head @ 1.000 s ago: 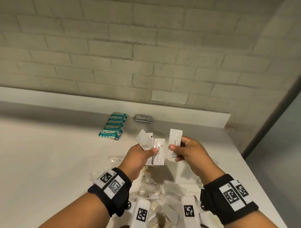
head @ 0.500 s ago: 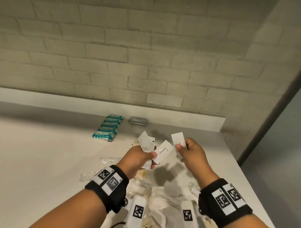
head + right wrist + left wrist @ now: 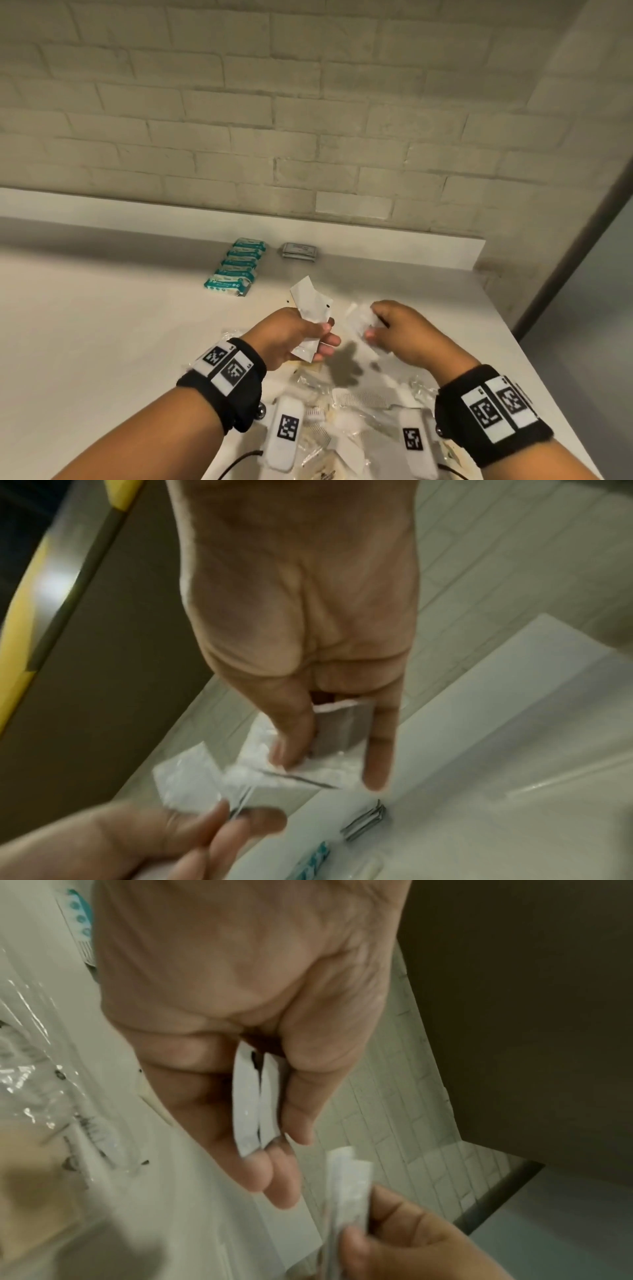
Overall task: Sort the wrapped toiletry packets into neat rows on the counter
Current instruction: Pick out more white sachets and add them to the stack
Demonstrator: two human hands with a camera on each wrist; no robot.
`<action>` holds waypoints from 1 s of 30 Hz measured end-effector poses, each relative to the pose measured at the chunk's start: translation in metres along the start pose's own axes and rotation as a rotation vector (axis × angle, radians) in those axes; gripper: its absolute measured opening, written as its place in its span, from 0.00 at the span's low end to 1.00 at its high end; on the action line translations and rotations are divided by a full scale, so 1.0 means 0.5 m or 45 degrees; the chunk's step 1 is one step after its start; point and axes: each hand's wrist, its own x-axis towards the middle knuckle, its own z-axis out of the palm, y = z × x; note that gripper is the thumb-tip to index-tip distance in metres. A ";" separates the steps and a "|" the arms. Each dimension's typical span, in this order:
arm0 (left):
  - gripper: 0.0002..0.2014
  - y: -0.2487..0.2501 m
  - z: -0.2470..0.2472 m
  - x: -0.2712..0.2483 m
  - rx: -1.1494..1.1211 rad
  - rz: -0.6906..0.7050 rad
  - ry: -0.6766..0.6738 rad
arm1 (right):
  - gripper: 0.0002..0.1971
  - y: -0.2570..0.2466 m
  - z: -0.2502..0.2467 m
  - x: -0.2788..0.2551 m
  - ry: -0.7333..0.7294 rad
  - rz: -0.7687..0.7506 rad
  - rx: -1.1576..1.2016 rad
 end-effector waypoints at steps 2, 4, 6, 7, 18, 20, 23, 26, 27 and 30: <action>0.04 -0.002 -0.002 -0.001 0.069 -0.029 -0.033 | 0.06 -0.010 -0.008 0.003 0.072 -0.005 0.440; 0.03 -0.003 0.008 -0.003 0.166 -0.046 -0.045 | 0.12 -0.028 -0.012 0.009 0.038 -0.054 0.759; 0.02 -0.004 0.024 -0.002 0.224 -0.035 -0.073 | 0.15 -0.050 -0.001 0.018 -0.050 -0.091 0.780; 0.02 -0.002 0.031 -0.001 0.240 -0.021 -0.091 | 0.13 -0.056 0.009 0.025 -0.054 -0.103 0.663; 0.11 0.000 0.023 0.024 -0.159 0.367 0.144 | 0.08 -0.022 0.017 0.049 0.638 0.006 0.228; 0.12 0.000 0.039 0.022 -0.272 0.403 0.039 | 0.06 -0.033 0.037 0.041 0.563 -0.057 0.218; 0.13 -0.003 0.052 0.020 -0.467 0.420 -0.066 | 0.05 -0.044 0.060 0.029 0.447 -0.065 0.375; 0.13 -0.007 0.052 0.016 -0.527 0.409 -0.125 | 0.04 -0.041 0.061 0.026 0.405 0.043 0.679; 0.13 -0.010 0.052 0.016 -0.520 0.410 -0.125 | 0.05 -0.038 0.059 0.025 0.413 0.070 0.750; 0.11 -0.013 0.057 0.018 -0.487 0.416 -0.095 | 0.07 -0.030 0.058 0.027 0.390 0.071 0.812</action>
